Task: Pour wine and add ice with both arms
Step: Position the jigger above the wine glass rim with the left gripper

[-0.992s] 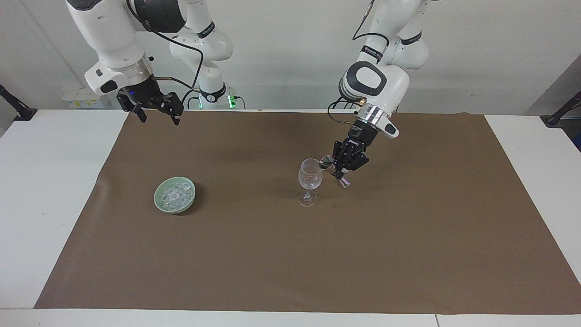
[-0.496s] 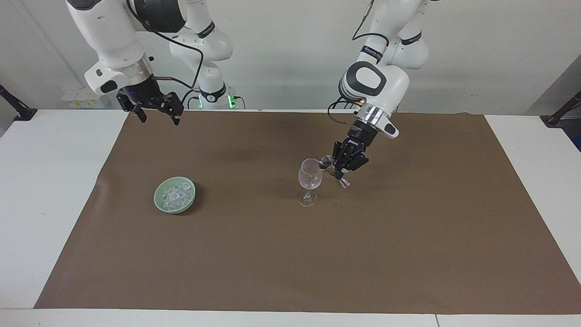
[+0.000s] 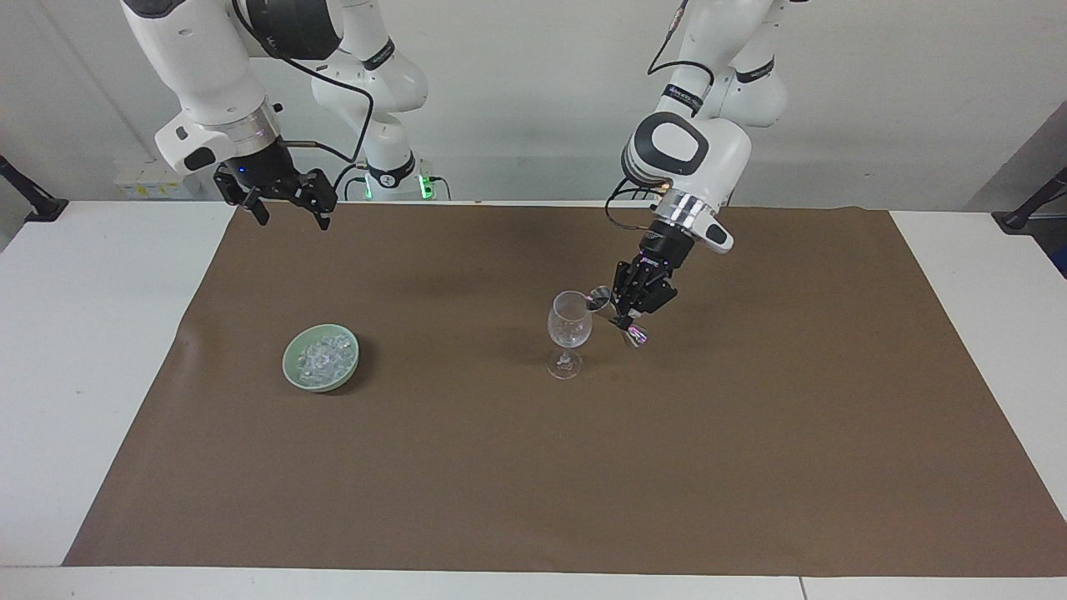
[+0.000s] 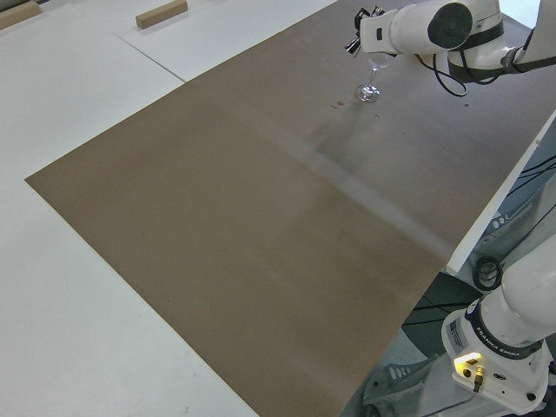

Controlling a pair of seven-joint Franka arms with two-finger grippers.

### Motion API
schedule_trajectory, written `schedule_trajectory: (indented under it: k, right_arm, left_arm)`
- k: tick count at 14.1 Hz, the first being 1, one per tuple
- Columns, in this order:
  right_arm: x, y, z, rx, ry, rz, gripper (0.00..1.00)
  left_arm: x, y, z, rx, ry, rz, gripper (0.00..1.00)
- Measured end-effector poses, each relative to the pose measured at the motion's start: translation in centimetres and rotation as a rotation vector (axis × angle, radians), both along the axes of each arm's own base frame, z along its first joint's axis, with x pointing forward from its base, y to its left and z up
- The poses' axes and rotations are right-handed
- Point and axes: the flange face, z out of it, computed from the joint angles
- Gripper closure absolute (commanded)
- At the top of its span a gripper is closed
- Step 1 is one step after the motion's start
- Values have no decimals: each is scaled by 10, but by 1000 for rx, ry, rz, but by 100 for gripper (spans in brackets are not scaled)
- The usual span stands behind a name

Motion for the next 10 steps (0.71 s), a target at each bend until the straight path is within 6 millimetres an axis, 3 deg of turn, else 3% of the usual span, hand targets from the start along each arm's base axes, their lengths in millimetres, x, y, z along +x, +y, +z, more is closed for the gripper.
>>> schedule_trajectory:
  k: [10]
  right_arm:
    - [-1, 1, 7, 0, -21, 1, 0]
  left_arm:
    - [-7, -9, 1, 77, -55, -54, 100]
